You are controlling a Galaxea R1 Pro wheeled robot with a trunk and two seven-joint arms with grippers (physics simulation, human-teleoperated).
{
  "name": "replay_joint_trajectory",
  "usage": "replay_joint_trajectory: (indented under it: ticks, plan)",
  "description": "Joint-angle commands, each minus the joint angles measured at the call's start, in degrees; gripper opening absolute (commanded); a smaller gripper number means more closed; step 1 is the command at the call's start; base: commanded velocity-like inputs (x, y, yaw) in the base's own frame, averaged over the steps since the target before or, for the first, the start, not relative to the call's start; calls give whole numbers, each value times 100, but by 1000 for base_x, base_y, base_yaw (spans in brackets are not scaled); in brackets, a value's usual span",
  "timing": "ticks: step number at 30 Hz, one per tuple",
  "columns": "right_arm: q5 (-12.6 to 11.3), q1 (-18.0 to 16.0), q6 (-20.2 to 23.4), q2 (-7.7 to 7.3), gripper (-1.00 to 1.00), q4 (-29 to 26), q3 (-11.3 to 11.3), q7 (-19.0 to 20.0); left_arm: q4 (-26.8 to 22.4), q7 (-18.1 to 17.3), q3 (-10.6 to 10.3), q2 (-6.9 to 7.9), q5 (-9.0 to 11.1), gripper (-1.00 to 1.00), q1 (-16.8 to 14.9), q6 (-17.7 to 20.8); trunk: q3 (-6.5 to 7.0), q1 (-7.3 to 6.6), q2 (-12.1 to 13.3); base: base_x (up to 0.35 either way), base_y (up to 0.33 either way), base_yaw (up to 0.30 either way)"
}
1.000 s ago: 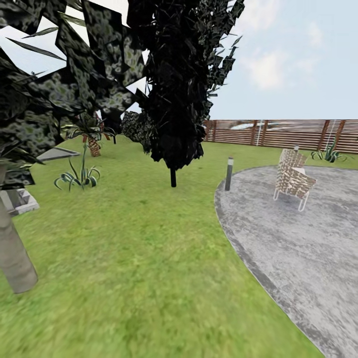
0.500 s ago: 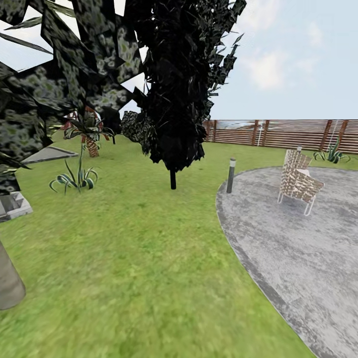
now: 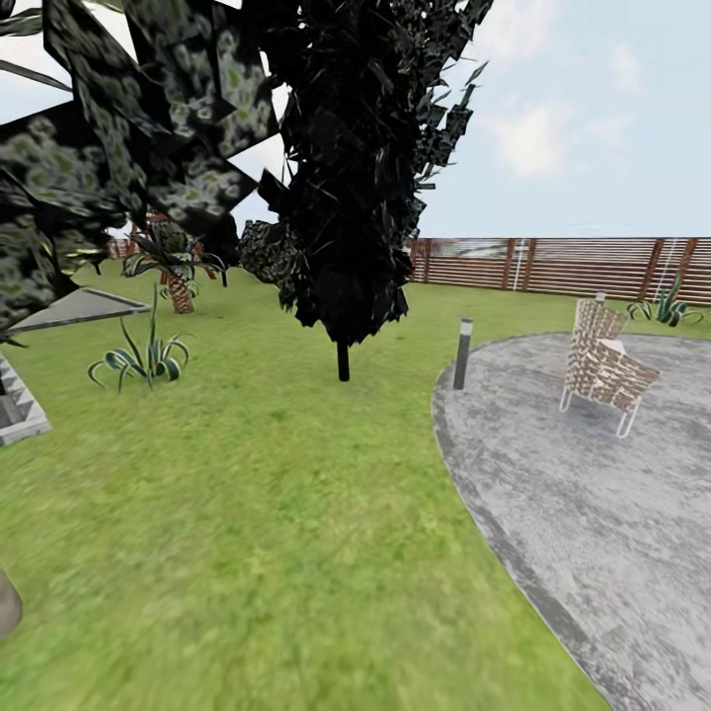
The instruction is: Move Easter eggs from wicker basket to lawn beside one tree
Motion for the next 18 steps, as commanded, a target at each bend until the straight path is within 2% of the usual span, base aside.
replay_joint_trajectory:
  ticks: [1, 18]
  plan:
    - [4, -5, 2, 0, 100, 5, 2, -1, -10, -3, 3, 0, 1, 100, 3, -4, -5, 4, -2, 335, 0, 0]
    - [5, -5, 1, 0, 100, 4, 2, -1, -10, -3, 3, 0, 1, 100, 3, -4, -5, 4, -2, 335, 0, 0]
